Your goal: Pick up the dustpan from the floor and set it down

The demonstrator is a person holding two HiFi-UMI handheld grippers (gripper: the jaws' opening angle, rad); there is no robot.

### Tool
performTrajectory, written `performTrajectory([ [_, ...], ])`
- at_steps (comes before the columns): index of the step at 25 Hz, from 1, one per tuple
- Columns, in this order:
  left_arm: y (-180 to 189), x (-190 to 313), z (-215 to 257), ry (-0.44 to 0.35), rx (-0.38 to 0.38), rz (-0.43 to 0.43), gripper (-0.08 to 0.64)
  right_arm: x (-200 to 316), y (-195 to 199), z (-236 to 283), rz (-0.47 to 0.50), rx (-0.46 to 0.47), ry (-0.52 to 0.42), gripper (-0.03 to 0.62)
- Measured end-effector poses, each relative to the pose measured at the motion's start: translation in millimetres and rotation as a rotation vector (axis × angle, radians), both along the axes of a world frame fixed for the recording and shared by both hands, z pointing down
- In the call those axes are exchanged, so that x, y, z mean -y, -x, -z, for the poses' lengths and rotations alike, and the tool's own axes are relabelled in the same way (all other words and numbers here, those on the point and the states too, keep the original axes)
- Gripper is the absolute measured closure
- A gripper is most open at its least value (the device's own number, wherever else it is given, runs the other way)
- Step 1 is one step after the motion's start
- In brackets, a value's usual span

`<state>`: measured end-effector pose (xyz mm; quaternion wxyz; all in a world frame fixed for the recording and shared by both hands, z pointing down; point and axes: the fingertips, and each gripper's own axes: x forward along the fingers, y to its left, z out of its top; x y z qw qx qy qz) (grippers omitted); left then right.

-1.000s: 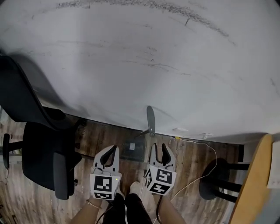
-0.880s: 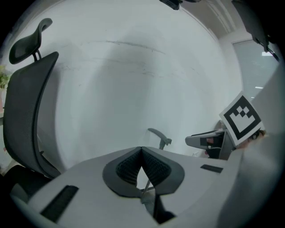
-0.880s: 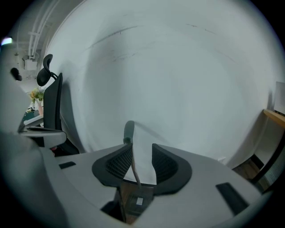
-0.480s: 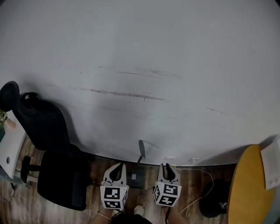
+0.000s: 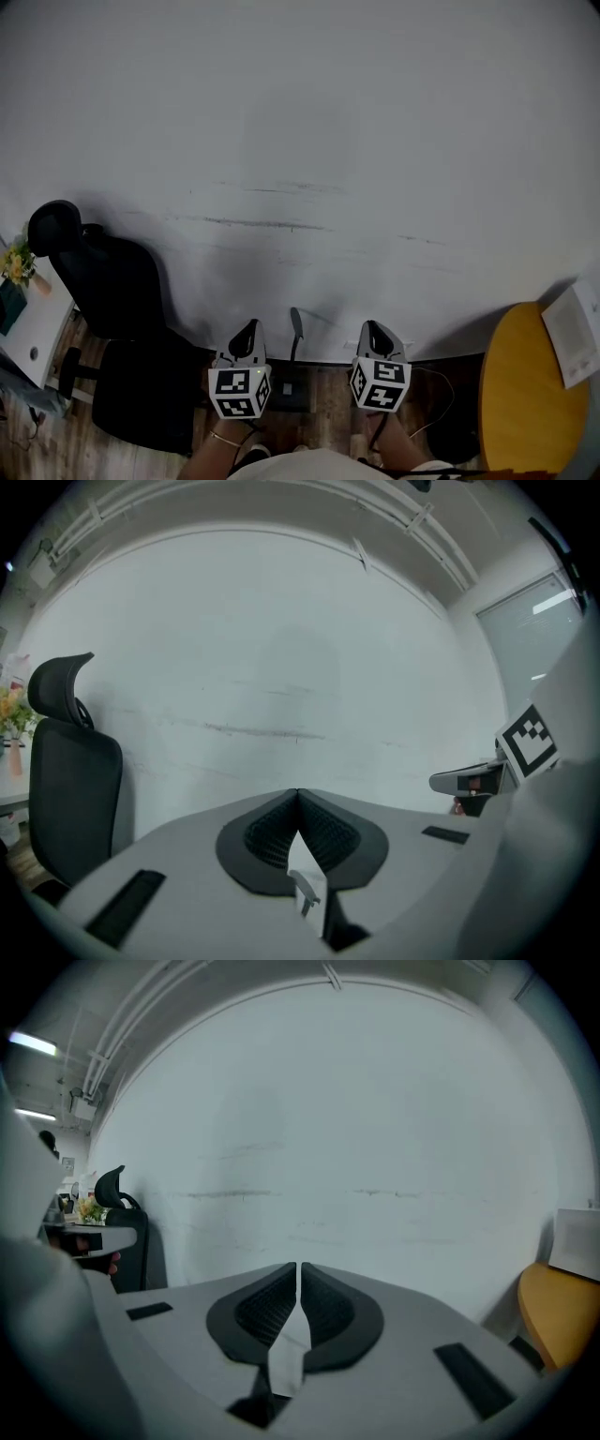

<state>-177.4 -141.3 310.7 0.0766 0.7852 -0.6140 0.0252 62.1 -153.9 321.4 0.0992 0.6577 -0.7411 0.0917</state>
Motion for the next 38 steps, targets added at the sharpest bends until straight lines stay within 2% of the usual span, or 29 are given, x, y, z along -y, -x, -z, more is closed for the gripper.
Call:
performTrajectory([
  [4, -1, -3, 22, -0.022, -0.006, -0.011, 0.551, -7, 3, 22, 0.008, 0.004, -0.027, 0.551],
  [15, -10, -13, 16, 0.013, 0.003, -0.074, 0.551, -25, 11, 15, -0.029, 0.016, 0.001, 0.560],
  [38, 27, -19, 1, 0.049, -0.022, -0.052, 0.551, -33, 38, 9, -0.015, -0.026, 0.027, 0.560],
])
